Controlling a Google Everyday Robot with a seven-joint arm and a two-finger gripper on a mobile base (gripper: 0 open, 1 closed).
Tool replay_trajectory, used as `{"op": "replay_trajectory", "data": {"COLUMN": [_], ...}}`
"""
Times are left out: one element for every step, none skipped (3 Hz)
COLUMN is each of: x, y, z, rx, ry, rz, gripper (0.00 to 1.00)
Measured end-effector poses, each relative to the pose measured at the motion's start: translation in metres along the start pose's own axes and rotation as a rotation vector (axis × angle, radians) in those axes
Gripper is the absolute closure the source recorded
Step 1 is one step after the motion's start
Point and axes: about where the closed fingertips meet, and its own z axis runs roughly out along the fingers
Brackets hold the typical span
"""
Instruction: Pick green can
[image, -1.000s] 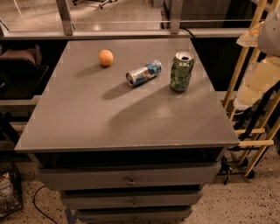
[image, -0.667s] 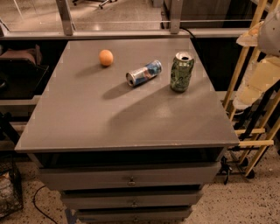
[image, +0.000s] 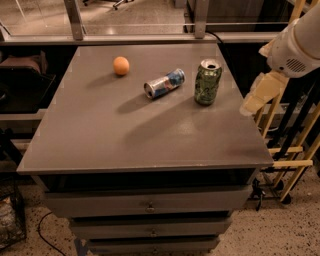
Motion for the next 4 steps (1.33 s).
{"op": "replay_trajectory", "data": {"x": [0.001, 0.001, -0.007, -0.023], "y": [-0.026, -0.044, -0.052, -0.051], "z": [0.031, 0.047, 0.058, 0.062], "rx": [0.046, 0.082, 0.085, 0.063], "ry": [-0.042, -0.097, -0.156, -0.215], "rz": [0.046, 0.095, 0.123, 0.115], "gripper": [0.00, 0.00, 0.00, 0.00]}}
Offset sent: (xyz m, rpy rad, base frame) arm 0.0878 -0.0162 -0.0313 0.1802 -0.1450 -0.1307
